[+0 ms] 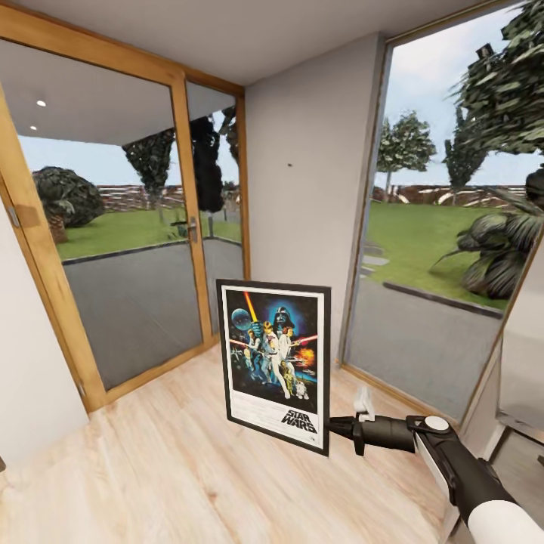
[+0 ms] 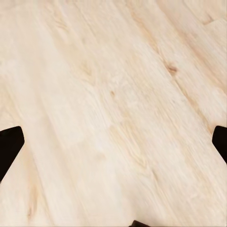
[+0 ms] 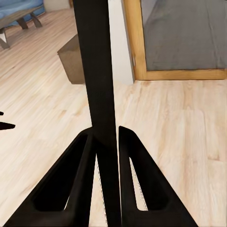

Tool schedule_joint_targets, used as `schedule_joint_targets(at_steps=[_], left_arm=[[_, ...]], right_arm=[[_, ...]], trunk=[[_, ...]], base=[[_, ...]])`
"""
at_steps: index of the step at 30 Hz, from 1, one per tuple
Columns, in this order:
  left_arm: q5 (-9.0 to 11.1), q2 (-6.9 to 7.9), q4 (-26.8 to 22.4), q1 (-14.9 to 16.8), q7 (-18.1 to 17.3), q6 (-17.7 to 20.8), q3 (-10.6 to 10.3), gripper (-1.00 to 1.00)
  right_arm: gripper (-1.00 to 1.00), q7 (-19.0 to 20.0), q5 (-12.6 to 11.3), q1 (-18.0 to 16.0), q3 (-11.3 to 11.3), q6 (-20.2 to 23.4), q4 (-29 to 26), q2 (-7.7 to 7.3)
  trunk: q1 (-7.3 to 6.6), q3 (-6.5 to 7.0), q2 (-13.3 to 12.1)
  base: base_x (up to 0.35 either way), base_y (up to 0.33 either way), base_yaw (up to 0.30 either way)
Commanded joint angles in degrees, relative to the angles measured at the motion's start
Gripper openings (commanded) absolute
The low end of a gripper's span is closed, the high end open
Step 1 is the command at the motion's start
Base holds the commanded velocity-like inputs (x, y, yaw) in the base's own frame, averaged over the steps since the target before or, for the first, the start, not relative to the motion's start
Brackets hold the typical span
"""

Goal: Pick up the poster from the kitchen countertop and hang it on one of the wall nails in the kitchen.

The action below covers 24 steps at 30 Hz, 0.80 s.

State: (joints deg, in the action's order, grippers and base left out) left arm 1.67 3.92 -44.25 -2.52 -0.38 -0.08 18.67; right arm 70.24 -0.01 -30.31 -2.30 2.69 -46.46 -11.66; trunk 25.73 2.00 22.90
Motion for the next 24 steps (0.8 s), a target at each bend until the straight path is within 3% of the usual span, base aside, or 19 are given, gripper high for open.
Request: schedule_joint_targets(at_steps=[1, 24], left_arm=[[0.17, 0.01, -0.04, -0.03, -0.05, -0.01, -0.01, 1.00], [0.17, 0.04, -0.04, -0.03, -0.06, 0.01, 0.01, 1.00]], right_arm=[[-1.00, 0.23, -0.08, -0.01, -0.08, 0.47, -0.04, -0.03], [-1.00, 0.16, -0.08, -0.01, -0.08, 0.47, 0.05, -0.03]], trunk=[[0.05, 0.00, 0.02], [0.05, 0.00, 0.02]], base=[[0.323, 0.123, 0.000], [0.325, 0.124, 0.000]])
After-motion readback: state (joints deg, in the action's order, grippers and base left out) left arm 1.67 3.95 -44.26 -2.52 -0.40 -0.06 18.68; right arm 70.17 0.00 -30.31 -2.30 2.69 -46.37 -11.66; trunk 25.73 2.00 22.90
